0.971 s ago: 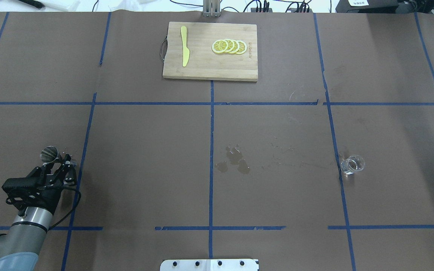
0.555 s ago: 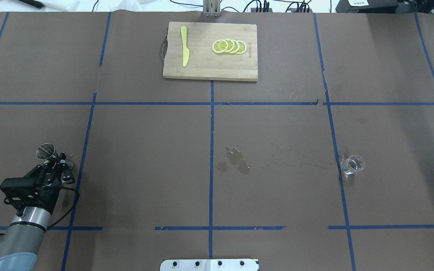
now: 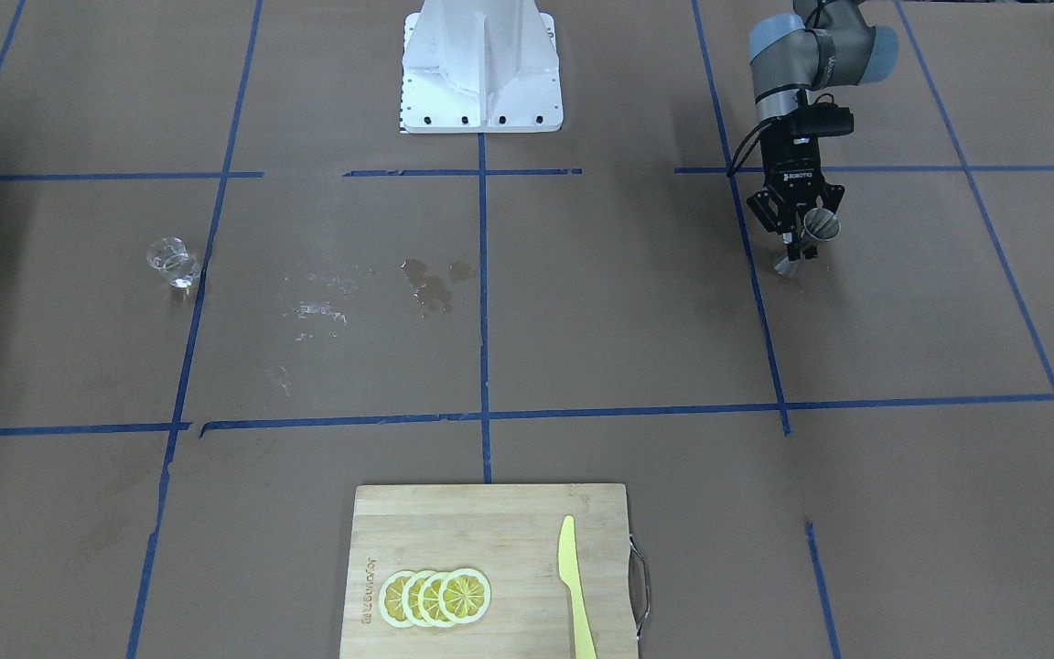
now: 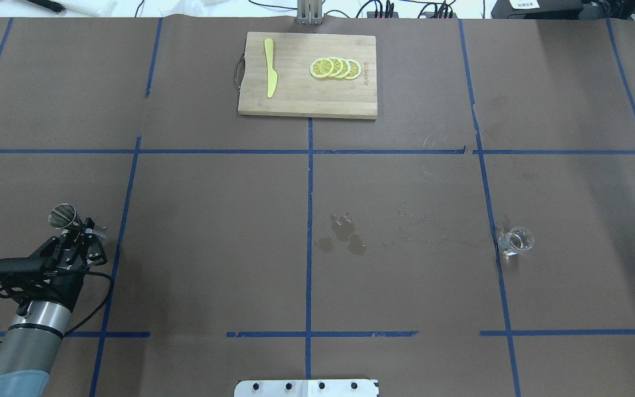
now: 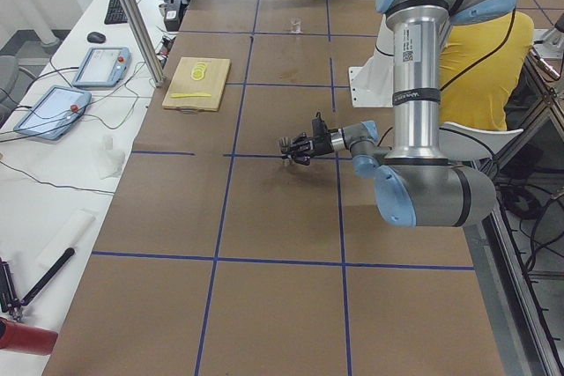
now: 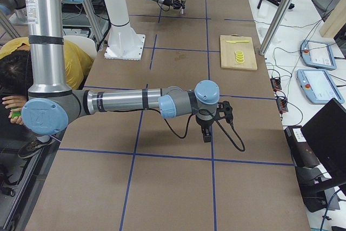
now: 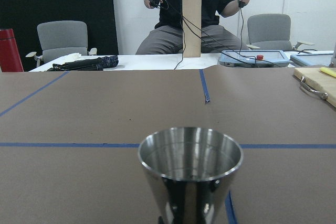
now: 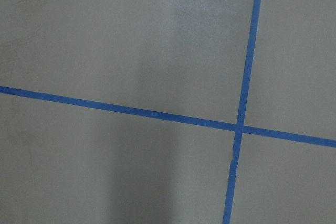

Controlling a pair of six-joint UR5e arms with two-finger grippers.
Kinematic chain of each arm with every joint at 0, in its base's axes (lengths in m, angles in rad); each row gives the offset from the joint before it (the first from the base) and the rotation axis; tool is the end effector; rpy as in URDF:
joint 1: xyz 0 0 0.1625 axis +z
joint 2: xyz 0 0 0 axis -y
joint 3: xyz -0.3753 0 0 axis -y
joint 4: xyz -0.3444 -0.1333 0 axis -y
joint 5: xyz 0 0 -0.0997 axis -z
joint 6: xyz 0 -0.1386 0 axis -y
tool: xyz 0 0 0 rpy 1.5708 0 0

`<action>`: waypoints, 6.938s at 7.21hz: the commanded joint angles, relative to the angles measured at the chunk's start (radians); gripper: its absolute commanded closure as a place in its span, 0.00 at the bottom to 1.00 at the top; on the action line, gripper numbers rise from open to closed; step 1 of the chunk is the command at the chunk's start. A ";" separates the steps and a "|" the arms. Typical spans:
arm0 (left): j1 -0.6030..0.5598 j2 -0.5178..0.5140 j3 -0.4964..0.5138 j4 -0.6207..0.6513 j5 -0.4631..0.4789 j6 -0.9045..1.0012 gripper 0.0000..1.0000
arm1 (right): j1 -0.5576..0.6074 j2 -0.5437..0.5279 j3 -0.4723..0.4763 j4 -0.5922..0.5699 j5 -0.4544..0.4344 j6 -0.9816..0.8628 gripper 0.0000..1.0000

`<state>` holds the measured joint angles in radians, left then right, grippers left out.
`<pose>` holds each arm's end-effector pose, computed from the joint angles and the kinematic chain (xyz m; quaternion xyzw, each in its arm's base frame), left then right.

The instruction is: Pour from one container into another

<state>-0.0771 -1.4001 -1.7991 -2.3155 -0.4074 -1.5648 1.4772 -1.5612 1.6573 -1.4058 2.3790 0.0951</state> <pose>0.3676 -0.2897 0.4790 0.5189 0.3050 -0.2418 0.7611 -0.0107 -0.4685 0.5715 0.0824 -0.3994 -0.0505 0.9117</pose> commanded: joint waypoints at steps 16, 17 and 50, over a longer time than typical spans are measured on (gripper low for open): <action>-0.043 -0.533 0.222 -0.644 -0.120 1.056 1.00 | -0.609 -0.239 0.476 0.544 -0.370 0.950 0.00; -0.049 -0.533 0.228 -0.642 -0.140 1.056 1.00 | -0.762 -0.252 0.514 0.544 -0.541 1.071 0.00; -0.198 -0.694 0.290 -0.591 -0.502 1.048 1.00 | -1.490 -0.227 0.114 0.508 -1.963 1.539 0.00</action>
<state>-0.2746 -2.0939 -1.5093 -2.9069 -0.9097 -0.5170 -0.0225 -1.7903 1.7733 -0.8974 0.4036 1.6339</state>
